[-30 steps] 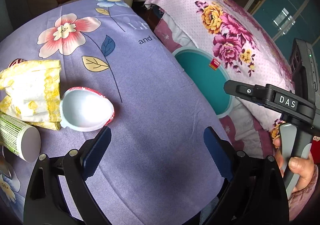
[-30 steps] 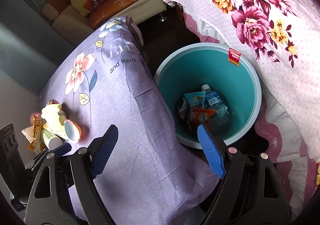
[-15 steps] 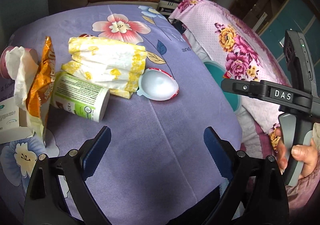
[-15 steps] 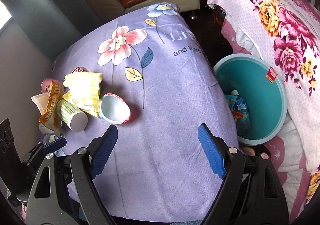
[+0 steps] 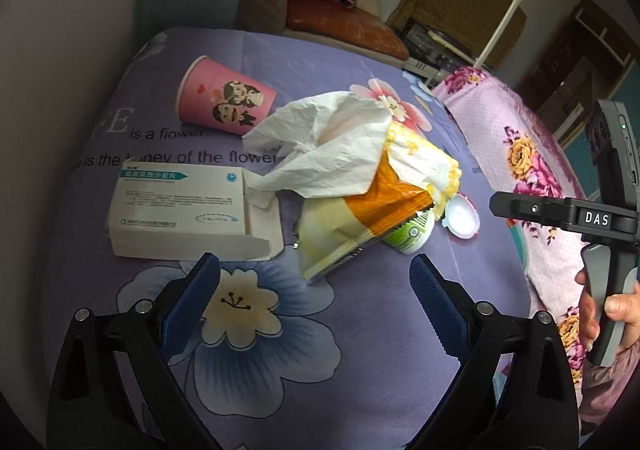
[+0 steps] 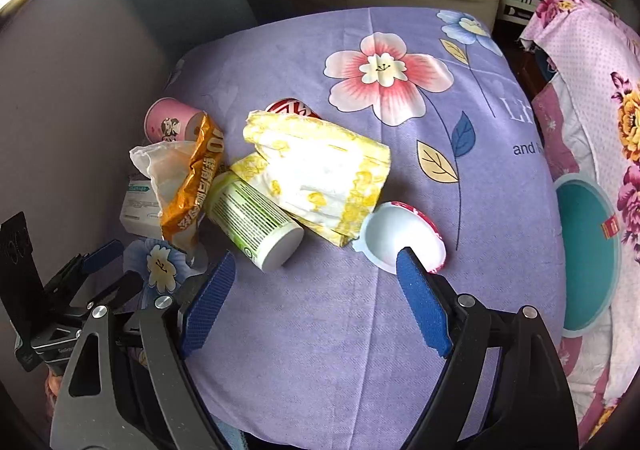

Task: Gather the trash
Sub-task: 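Grasp the orange snack bag with the right tool while the left tool grasps the white tissue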

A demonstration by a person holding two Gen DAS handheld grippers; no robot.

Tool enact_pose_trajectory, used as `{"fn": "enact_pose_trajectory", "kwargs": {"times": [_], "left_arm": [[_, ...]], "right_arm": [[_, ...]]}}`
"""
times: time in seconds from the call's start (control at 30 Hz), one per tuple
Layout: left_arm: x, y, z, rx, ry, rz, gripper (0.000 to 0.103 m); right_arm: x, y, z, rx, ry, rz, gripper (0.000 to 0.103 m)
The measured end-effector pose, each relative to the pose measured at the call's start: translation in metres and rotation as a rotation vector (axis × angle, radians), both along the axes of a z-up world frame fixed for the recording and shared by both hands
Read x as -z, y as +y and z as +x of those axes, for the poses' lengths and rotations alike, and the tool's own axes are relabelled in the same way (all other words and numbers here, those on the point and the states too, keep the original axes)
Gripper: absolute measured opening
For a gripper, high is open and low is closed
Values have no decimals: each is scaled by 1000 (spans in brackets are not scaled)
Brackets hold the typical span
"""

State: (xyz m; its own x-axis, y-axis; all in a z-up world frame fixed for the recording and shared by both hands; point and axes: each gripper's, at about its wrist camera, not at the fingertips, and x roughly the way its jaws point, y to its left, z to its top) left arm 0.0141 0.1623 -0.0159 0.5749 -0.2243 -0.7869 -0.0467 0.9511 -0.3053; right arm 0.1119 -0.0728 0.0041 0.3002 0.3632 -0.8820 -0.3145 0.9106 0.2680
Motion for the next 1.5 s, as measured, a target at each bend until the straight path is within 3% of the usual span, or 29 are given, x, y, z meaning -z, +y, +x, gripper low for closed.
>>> {"fn": "enact_pose_trajectory", "kwargs": {"times": [0.2, 0.27, 0.3, 0.63, 0.8, 0.87, 0.93, 1.0, 1.03, 1.07, 1.17, 1.5], "left_arm": [[4, 30, 6, -15, -10, 40, 96], [5, 32, 13, -5, -11, 60, 96], [5, 33, 17, 4, -12, 68, 96], [4, 24, 56, 150, -49, 60, 96], [18, 25, 63, 151, -19, 18, 96], [23, 26, 66, 143, -10, 9, 96], [24, 27, 68, 138, -20, 1, 96], [23, 26, 68, 139, -35, 1, 86], [23, 25, 70, 147, -31, -3, 65], [22, 25, 70, 158, -27, -37, 54], [13, 20, 64, 155, -60, -38, 40], [-21, -8, 23, 246, -117, -87, 35]], "right_arm": [[-11, 44, 21, -58, -3, 32, 77], [-8, 60, 26, -90, 29, 42, 60], [-7, 67, 28, -105, 40, 41, 58], [12, 113, 48, -169, 114, 48, 56], [29, 118, 60, -160, 172, 92, 39], [35, 120, 59, -167, 182, 98, 20], [34, 122, 53, -179, 163, 108, 20], [33, 119, 50, -177, 155, 125, 19], [31, 116, 49, -170, 158, 137, 19], [31, 113, 48, -163, 165, 152, 19], [26, 106, 44, -156, 168, 179, 19], [-15, 82, 12, -188, 90, 240, 19]]}}
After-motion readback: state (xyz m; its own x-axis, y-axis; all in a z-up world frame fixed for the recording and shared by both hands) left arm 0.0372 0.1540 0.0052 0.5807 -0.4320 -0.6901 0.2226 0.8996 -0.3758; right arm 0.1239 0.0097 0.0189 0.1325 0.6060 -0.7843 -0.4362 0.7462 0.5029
